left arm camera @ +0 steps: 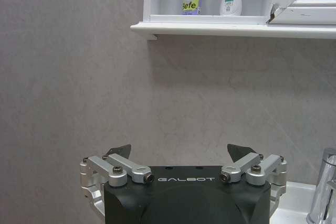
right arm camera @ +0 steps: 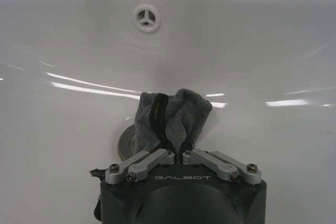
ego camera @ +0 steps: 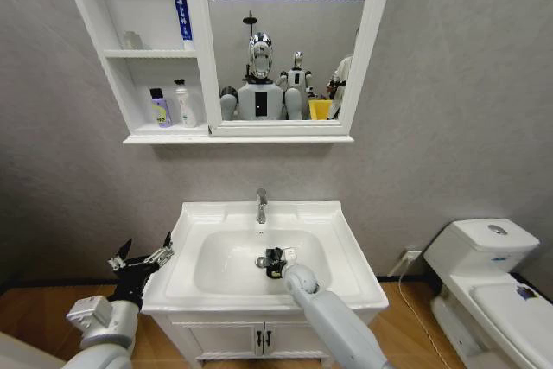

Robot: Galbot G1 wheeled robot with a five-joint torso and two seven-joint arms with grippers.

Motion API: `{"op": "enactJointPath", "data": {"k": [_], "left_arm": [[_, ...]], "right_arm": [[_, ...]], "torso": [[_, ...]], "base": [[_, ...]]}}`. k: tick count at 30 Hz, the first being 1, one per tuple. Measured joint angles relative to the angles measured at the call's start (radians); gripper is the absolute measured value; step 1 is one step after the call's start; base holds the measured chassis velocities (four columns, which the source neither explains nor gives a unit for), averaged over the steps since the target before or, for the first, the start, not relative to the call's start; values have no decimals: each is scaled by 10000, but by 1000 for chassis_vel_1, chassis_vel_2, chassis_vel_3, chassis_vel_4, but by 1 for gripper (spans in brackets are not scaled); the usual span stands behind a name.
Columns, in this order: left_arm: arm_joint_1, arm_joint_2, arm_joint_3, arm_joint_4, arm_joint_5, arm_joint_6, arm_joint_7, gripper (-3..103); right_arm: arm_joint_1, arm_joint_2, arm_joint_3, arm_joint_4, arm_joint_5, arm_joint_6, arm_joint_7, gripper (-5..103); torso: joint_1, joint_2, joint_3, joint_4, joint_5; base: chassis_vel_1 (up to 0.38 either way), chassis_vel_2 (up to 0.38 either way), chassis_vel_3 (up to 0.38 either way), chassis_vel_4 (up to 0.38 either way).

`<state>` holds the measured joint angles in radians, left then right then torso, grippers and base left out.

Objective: Move facial cleanser and shampoo from washbasin to cabinet, then wipe washbasin with towel.

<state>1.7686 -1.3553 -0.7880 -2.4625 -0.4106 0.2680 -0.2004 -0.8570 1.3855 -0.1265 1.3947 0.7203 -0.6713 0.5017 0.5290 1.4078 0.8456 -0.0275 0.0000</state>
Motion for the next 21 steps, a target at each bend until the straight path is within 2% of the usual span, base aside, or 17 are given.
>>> {"op": "enactJointPath", "data": {"k": [3,10,17,21], "left_arm": [[0,0,0,0,0,0,0,100],[0,0,0,0,0,0,0,100],[0,0,0,0,1,0,0,100],[0,0,0,0,0,0,0,100]], "right_arm": [[176,229,-138,-234,34,-3,84,2],[672,797,-383,-776,-7,128,106,2],[920,944,-491,-949,-14,146,68,2],[823,785,-542,-795,18,115,131,2]], "torso": [[0,0,0,-6,-2],[3,-2,3,1,1],[3,-3,2,0,2],[3,-2,1,-1,2]], "base": [[0,0,0,0],[0,0,0,0],[0,0,0,0],[0,0,0,0]]}}
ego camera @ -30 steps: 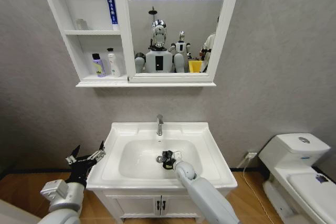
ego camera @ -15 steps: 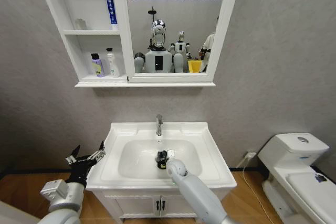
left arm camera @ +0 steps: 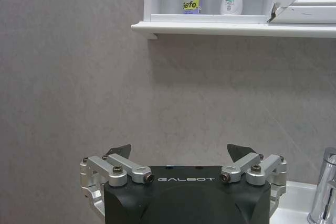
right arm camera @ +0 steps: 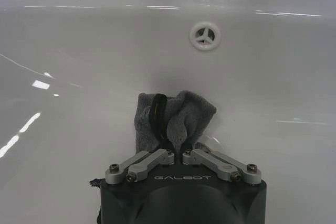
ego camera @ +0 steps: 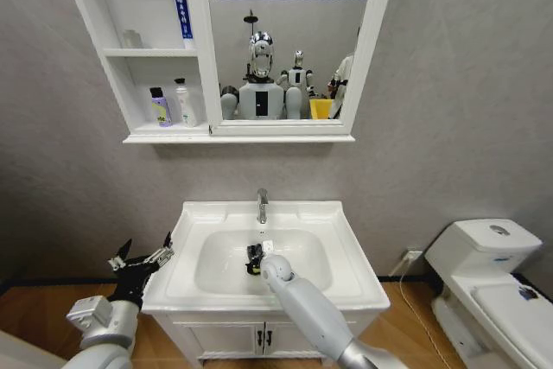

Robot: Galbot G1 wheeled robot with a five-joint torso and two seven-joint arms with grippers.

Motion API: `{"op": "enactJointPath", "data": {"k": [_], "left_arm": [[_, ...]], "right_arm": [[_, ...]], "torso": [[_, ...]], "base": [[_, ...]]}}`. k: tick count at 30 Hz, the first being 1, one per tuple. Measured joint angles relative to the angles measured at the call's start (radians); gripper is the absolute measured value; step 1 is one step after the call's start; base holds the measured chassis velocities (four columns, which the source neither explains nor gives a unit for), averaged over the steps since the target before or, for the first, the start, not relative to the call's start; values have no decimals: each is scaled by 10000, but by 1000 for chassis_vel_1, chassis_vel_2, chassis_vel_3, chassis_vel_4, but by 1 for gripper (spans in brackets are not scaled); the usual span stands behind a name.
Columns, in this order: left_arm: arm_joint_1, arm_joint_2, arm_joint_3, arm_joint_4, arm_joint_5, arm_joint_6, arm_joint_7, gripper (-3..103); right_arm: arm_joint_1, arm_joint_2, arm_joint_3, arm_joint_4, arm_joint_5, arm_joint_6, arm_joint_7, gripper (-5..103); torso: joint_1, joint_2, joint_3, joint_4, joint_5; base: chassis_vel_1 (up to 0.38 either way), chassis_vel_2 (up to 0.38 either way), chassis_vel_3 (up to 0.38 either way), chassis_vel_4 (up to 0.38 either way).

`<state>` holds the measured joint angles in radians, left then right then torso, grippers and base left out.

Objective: Move facial cleanser and shampoo from washbasin to cabinet, then wipe washbasin with towel.

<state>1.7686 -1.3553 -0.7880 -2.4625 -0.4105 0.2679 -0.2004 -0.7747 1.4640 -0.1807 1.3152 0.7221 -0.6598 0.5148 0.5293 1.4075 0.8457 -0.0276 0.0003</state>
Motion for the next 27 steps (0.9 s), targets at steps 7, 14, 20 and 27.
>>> {"op": "enactJointPath", "data": {"k": [7,14,20,27], "left_arm": [[0,0,0,0,0,0,0,100],[0,0,0,0,0,1,0,100],[0,0,0,0,0,1,0,100],[0,0,0,0,0,0,0,100]], "right_arm": [[-372,-502,180,520,-7,-68,91,2],[-748,-1143,586,1138,274,-213,206,2],[-1275,-1874,1178,1780,464,-289,198,2],[-1737,-2969,1829,2762,698,-480,324,2]], "torso": [[-1,2,-1,-1,1],[-2,2,-1,-1,1],[-4,4,-3,1,3],[-4,5,-2,3,3]], "base": [[0,0,0,0],[0,0,0,0],[0,0,0,0],[0,0,0,0]]}}
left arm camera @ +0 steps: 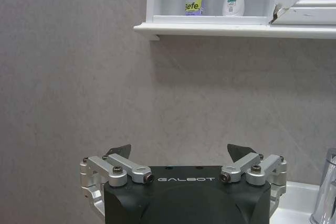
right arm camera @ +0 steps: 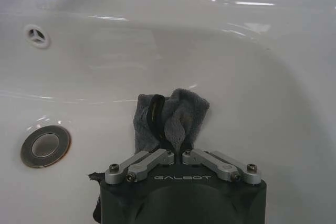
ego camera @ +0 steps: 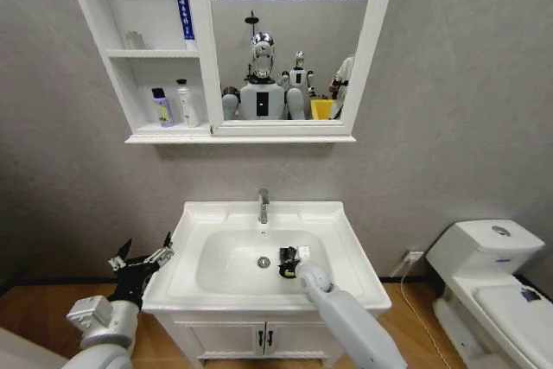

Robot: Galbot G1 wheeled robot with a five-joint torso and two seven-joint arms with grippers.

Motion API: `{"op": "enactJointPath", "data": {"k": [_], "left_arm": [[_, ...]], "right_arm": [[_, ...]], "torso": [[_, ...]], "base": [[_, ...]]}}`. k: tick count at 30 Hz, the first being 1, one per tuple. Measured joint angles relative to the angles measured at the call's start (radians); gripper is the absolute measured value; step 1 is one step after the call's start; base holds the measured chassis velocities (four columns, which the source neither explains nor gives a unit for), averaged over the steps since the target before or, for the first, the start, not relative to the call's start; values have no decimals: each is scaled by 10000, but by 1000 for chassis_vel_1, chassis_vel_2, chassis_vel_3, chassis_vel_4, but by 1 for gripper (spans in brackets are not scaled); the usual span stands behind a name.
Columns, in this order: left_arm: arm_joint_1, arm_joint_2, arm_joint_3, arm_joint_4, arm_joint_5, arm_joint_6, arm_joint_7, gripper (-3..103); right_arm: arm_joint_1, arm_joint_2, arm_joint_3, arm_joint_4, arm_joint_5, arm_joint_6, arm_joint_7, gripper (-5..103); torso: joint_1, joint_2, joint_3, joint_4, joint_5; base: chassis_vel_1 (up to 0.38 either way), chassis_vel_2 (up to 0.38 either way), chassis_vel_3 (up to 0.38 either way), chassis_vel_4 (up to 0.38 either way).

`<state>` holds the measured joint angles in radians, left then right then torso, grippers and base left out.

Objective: Move facial cleanser and shampoo from washbasin to cabinet, then wipe washbasin with towel.

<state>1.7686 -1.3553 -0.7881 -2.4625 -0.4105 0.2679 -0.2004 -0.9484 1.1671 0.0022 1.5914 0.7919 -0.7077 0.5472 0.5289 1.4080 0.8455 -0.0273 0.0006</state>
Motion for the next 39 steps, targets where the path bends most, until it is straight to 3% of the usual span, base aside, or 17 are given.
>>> {"op": "enactJointPath", "data": {"k": [6,14,18,26,31,34,36,37,38,39], "left_arm": [[0,0,0,1,0,1,0,100],[0,0,0,0,0,1,0,100],[0,0,0,0,0,1,0,100],[0,0,0,0,0,1,0,100],[0,0,0,0,0,1,0,100],[0,0,0,0,0,1,0,100],[0,0,0,1,0,1,0,100],[0,0,0,0,0,1,0,100],[0,0,0,0,0,1,0,100],[-1,0,0,0,0,1,0,100]], "right_arm": [[-161,-935,300,822,-114,-57,62,2],[-129,-1415,798,1686,-2225,761,-713,2],[-15,-1582,1306,1946,-2668,1110,-1149,2],[539,-1794,2350,580,-2363,2189,-2634,2],[749,-1829,2412,-261,-2036,2455,-3192,-1],[780,-1661,2262,-675,-1899,2545,-3445,14],[780,-1622,2233,-713,-1905,2566,-3465,14],[832,-1449,2124,-929,-1957,2647,-3555,25],[899,-1355,2083,-1065,-1993,2694,-3588,25],[1017,-1227,2051,-1263,-2111,2760,-3593,35]], "torso": [[0,-1,1,-3,-1],[1,-3,3,-12,-6],[1,-3,2,-5,-6],[2,-3,2,-4,-3],[3,-3,2,-3,-2],[3,-3,2,-4,-2],[3,-3,2,-4,-2],[2,-3,1,-3,-4],[3,-3,1,-4,-3],[3,-3,1,-2,-3]], "base": [[0,0,0,0],[0,0,0,0],[0,0,0,0],[0,0,0,0],[0,0,0,0],[0,0,0,0],[0,0,0,0],[0,0,0,0],[0,0,0,0],[0,0,0,0]]}}
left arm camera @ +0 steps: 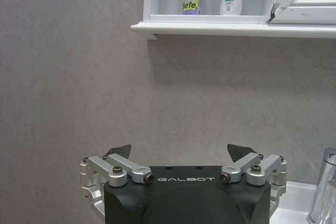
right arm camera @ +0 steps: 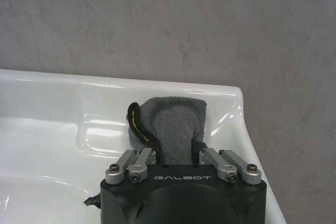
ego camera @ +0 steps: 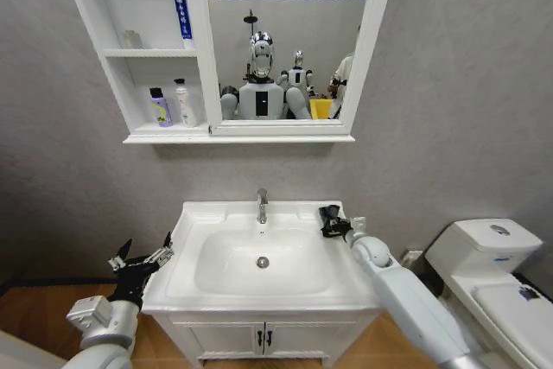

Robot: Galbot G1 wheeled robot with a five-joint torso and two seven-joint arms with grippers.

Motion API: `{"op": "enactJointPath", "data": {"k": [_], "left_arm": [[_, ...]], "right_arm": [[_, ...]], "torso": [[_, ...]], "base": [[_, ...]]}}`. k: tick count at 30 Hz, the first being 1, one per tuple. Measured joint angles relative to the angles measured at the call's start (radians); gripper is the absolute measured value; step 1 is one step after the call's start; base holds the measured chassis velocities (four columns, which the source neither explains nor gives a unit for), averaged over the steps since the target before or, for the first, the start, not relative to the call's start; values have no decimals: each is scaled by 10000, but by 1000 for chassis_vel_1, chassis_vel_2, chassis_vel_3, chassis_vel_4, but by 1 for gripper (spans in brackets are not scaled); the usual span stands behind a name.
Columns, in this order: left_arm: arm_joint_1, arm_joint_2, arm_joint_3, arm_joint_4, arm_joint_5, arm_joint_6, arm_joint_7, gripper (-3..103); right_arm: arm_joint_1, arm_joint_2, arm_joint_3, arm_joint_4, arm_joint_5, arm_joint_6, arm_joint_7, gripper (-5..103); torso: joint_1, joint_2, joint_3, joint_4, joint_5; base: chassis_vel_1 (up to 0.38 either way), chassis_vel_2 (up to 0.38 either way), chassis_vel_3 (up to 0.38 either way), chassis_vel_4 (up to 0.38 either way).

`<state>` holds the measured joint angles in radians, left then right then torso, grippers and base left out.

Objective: Move facial cleanser and shampoo from washbasin to cabinet, then wipe washbasin with towel.

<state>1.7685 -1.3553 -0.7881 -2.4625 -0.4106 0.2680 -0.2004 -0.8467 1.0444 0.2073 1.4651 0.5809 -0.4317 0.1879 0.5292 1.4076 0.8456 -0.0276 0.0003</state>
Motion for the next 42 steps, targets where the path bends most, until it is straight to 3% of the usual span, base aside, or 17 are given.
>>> {"op": "enactJointPath", "data": {"k": [2,6,7,11,14,16,18,31,38,42], "left_arm": [[0,0,0,0,0,0,0,100],[0,0,0,0,0,0,0,100],[0,0,0,0,0,0,0,100],[1,0,0,0,1,0,0,100],[1,0,0,0,0,0,0,100],[0,0,0,0,0,-1,0,100],[0,0,0,0,1,-1,0,100],[0,0,0,0,0,-1,0,100],[0,0,1,0,0,0,0,100],[0,0,0,0,1,0,-2,100]], "right_arm": [[74,78,-4,-106,-100,26,11,35],[200,157,-11,-198,-177,41,177,46],[233,148,-11,-195,-174,15,270,57],[209,58,-6,-34,-128,-40,518,68],[-35,-155,91,503,83,-299,842,84],[-134,-255,140,696,117,-356,889,84],[-388,-467,279,1134,77,-392,1005,98],[-1205,-820,1020,2389,-196,-250,1395,100],[-3062,-824,1908,5283,-447,-154,2427,100],[-4537,-239,2401,6684,-1413,-56,2560,100]], "torso": [[0,0,0,2,-1],[0,0,0,1,-1],[0,0,0,0,-3],[0,0,0,-1,-2],[0,0,0,-1,-1],[0,1,0,-1,-2],[-2,1,0,-3,-1],[-1,2,0,2,2],[-2,2,-1,-3,-2],[-2,3,-1,2,-6]], "base": [[0,0,0,0],[0,0,0,0],[0,0,0,0],[0,0,0,0],[0,0,0,0],[0,0,0,0],[0,0,0,0],[0,0,0,0],[0,0,0,0],[0,0,0,0]]}}
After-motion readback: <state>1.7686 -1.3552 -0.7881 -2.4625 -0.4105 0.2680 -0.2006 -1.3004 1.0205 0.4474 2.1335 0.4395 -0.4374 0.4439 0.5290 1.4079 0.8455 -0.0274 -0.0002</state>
